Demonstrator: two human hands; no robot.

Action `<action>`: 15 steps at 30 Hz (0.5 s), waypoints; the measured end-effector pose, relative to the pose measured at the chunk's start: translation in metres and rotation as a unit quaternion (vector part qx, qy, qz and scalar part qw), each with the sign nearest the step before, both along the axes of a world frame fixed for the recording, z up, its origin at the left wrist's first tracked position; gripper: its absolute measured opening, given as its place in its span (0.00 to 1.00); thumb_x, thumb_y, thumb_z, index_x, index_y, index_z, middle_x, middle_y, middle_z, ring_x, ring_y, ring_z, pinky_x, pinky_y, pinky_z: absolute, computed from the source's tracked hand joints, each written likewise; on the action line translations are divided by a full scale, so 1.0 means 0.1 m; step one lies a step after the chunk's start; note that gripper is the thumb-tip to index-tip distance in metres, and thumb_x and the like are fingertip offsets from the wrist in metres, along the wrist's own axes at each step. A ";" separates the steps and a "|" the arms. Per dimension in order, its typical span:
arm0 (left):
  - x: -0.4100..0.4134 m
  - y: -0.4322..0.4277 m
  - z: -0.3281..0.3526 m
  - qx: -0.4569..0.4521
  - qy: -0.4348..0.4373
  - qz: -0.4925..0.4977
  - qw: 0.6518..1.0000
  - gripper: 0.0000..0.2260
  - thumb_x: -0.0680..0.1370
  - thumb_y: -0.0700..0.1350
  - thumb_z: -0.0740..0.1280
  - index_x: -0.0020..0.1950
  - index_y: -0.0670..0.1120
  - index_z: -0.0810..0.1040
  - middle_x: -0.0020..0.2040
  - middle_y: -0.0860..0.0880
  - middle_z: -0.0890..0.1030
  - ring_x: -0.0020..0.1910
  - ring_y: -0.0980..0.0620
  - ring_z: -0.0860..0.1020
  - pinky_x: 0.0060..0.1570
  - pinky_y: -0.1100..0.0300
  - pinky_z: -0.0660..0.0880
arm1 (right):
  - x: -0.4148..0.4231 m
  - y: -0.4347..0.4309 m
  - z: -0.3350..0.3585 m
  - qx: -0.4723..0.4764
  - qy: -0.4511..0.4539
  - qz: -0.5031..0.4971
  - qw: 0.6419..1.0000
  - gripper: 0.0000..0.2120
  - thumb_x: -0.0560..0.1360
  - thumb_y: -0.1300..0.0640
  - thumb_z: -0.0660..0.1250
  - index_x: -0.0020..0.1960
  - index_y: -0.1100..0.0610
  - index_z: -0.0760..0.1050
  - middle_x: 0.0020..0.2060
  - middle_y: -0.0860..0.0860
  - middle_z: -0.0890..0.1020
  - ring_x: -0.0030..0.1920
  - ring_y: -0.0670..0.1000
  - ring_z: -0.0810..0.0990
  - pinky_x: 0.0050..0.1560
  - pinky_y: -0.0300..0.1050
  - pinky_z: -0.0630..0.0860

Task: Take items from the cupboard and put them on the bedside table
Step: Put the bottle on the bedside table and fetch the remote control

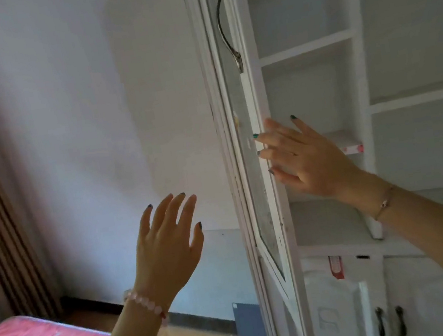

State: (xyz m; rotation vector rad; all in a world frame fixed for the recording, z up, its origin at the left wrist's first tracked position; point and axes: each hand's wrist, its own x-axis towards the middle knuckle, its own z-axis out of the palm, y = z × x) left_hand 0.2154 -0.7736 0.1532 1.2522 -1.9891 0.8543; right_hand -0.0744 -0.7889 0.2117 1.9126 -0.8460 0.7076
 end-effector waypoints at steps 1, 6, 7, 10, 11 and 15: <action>-0.07 0.00 -0.01 0.001 0.001 -0.010 1.000 0.23 0.77 0.52 0.53 0.65 0.43 0.74 0.62 0.42 0.78 0.63 0.42 0.75 0.63 0.42 0.67 | -0.09 0.03 -0.02 0.004 -0.011 -0.012 1.000 0.13 0.78 0.53 0.58 0.57 0.58 0.74 0.68 0.55 0.70 0.73 0.54 0.56 0.70 0.60 0.58; -0.46 -0.01 -0.09 0.008 -0.003 -0.060 0.998 0.23 0.77 0.52 0.52 0.65 0.43 0.74 0.62 0.42 0.77 0.63 0.41 0.74 0.63 0.42 0.66 | -0.49 0.18 -0.14 0.002 -0.082 -0.072 0.994 0.17 0.79 0.54 0.55 0.63 0.60 0.72 0.70 0.55 0.67 0.71 0.57 0.62 0.69 0.56 0.62; -0.54 -0.01 -0.10 0.009 -0.004 -0.068 0.998 0.23 0.77 0.52 0.53 0.65 0.43 0.74 0.62 0.42 0.77 0.63 0.41 0.74 0.63 0.42 0.67 | -0.57 0.19 -0.16 0.007 -0.099 -0.088 0.991 0.18 0.79 0.54 0.54 0.63 0.61 0.71 0.70 0.56 0.67 0.71 0.57 0.63 0.69 0.56 0.63; -0.84 -0.02 -0.10 0.014 -0.008 -0.095 0.995 0.22 0.77 0.51 0.54 0.65 0.43 0.74 0.62 0.42 0.78 0.62 0.41 0.75 0.62 0.40 0.69 | -0.82 0.15 -0.19 0.031 -0.129 -0.164 0.977 0.22 0.78 0.52 0.50 0.65 0.64 0.68 0.69 0.60 0.67 0.70 0.59 0.64 0.70 0.55 0.61; -0.94 -0.03 -0.09 0.014 -0.009 -0.103 0.995 0.22 0.77 0.51 0.54 0.65 0.43 0.75 0.62 0.42 0.78 0.62 0.41 0.75 0.62 0.40 0.69 | -0.92 0.13 -0.19 0.041 -0.133 -0.192 0.971 0.24 0.78 0.51 0.49 0.66 0.65 0.67 0.69 0.61 0.67 0.70 0.59 0.64 0.70 0.54 0.58; -1.33 -0.07 -0.02 0.013 -0.017 -0.118 0.993 0.21 0.77 0.51 0.54 0.63 0.42 0.76 0.61 0.42 0.78 0.61 0.41 0.75 0.60 0.40 0.71 | -1.36 -0.09 -0.24 0.126 -0.128 -0.305 0.935 0.27 0.80 0.50 0.50 0.73 0.65 0.52 0.74 0.59 0.54 0.75 0.55 0.49 0.73 0.51 0.46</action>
